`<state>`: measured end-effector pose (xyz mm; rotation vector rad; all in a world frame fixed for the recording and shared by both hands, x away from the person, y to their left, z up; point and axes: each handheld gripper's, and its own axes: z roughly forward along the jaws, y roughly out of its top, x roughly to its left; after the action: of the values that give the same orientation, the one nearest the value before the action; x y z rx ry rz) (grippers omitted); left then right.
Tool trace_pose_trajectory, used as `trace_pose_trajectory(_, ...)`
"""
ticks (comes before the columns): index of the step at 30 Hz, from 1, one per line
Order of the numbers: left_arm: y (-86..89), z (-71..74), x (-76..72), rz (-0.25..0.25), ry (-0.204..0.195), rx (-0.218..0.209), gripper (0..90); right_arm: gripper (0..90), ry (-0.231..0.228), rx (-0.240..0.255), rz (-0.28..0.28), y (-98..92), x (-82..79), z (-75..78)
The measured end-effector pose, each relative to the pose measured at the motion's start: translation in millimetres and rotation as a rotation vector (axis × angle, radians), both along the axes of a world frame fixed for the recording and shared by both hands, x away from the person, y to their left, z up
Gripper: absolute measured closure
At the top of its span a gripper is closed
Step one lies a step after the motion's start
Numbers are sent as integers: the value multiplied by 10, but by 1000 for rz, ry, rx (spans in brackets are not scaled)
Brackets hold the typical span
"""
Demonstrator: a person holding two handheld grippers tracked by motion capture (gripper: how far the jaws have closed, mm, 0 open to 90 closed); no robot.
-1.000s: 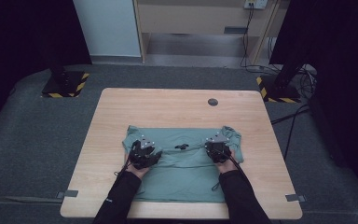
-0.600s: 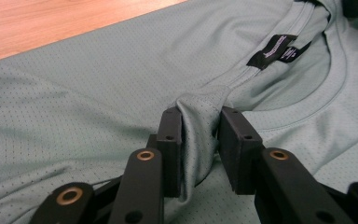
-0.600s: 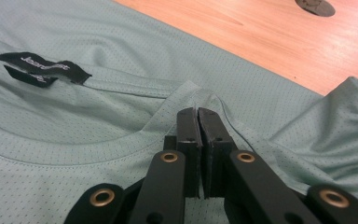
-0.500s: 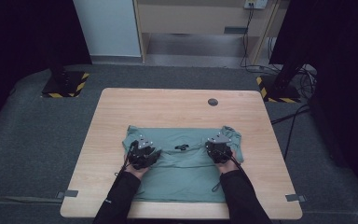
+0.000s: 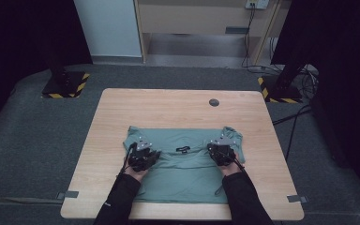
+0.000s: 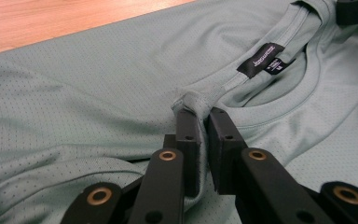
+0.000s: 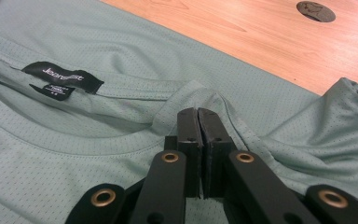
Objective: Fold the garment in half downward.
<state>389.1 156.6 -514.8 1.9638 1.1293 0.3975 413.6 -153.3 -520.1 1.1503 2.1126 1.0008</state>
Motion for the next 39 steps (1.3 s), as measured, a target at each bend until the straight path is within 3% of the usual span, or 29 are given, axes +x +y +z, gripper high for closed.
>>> trace_pose_trajectory(8,38,93,-96,-24,11,-28,833,882,-1,26,10,-41,-111,70)
trace_pose_trajectory(16,46,205,-294,-81,18,-20,824,878,-3,26,50,-81,-346,121)
trace_pose_trajectory(23,88,128,-464,-112,59,-7,804,830,26,39,86,-211,-608,107)
trace_pose_trajectory(27,107,71,-526,-133,89,6,784,755,40,50,94,-286,-707,106)
trace_pose_trajectory(29,127,77,-541,-136,91,7,756,677,40,65,93,-317,-708,127)
trace_pose_trajectory(32,180,130,-495,-117,84,-30,666,504,43,103,71,-351,-653,176)
trace_pose_trajectory(37,249,227,-297,-36,56,-45,475,397,53,150,13,-354,-442,225)
trace_pose_trajectory(39,259,246,-251,-19,44,-41,445,394,63,163,1,-356,-382,224)
